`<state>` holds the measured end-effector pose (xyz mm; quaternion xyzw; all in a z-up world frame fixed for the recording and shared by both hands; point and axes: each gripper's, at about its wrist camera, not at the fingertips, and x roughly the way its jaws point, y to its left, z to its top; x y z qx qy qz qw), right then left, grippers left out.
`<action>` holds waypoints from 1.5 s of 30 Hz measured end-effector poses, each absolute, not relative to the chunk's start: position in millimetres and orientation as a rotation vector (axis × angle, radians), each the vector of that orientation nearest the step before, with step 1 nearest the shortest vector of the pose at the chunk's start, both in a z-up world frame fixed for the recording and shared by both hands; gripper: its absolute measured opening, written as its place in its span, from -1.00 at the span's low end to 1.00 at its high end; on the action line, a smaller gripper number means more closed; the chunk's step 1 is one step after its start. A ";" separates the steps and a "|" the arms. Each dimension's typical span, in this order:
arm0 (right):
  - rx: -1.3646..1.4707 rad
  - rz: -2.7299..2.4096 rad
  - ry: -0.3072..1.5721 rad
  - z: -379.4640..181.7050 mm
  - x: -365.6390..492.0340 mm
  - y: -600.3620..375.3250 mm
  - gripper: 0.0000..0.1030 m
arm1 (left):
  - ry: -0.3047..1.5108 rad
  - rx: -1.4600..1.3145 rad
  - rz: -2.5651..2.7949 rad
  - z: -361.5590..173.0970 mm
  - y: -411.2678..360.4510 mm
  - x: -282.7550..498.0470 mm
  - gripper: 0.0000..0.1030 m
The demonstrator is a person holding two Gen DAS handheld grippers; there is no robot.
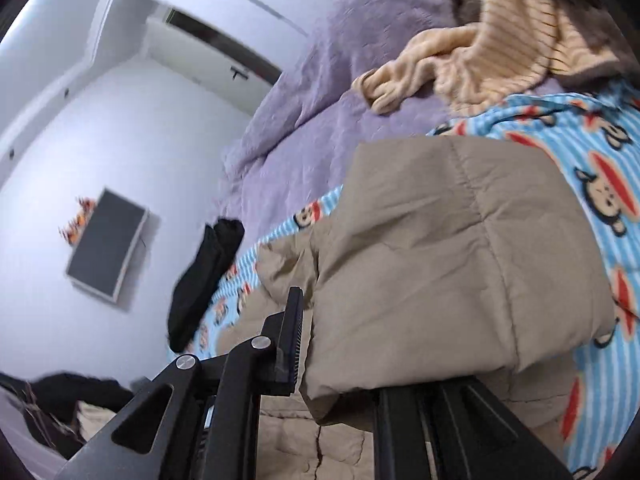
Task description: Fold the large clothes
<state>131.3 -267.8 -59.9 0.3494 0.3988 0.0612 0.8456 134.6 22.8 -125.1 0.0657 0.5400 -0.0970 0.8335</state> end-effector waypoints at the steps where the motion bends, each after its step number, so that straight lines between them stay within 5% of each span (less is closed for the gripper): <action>1: 0.689 0.139 0.873 -66.9 138.3 -245.4 -0.72 | 1.158 0.130 -0.206 -128.1 31.3 136.7 0.99; 15: 0.653 0.043 1.178 -181.8 143.2 -191.1 -0.70 | 1.174 0.015 -0.164 -144.4 81.3 154.9 0.99; 17: 0.663 0.036 1.197 -176.6 141.3 -195.0 -0.56 | 1.178 -0.010 -0.185 -146.2 72.9 157.2 0.99; 19: 0.677 0.038 1.196 -164.2 135.4 -198.6 0.12 | 1.177 -0.011 -0.211 -146.6 63.3 159.7 0.99; 21: 0.718 0.036 1.139 -147.0 122.7 -209.9 0.53 | 1.165 -0.005 -0.233 -144.0 57.1 162.9 0.99; 27: 0.913 -0.137 0.996 -130.4 104.7 -267.4 0.53 | 1.133 -0.024 -0.247 -136.0 65.1 181.3 0.99; 29: 0.956 -0.173 0.979 -133.8 107.7 -276.4 0.21 | 1.126 -0.025 -0.250 -134.4 69.7 185.9 0.99; 31: 0.948 -0.179 0.969 -131.1 117.1 -275.3 -0.62 | 1.121 -0.034 -0.263 -133.1 73.3 188.2 0.99; 32: 0.909 -0.166 0.964 -128.0 125.4 -266.1 -0.66 | 1.123 -0.048 -0.277 -133.5 76.0 189.0 0.99; 41: 0.309 0.158 1.111 -118.5 179.6 -95.8 -0.67 | 1.162 -0.310 -0.379 -139.1 112.7 192.0 0.99; 45: 0.141 0.164 1.218 -143.4 169.9 -58.6 -0.48 | 1.181 -0.449 -0.468 -136.6 124.5 193.5 0.99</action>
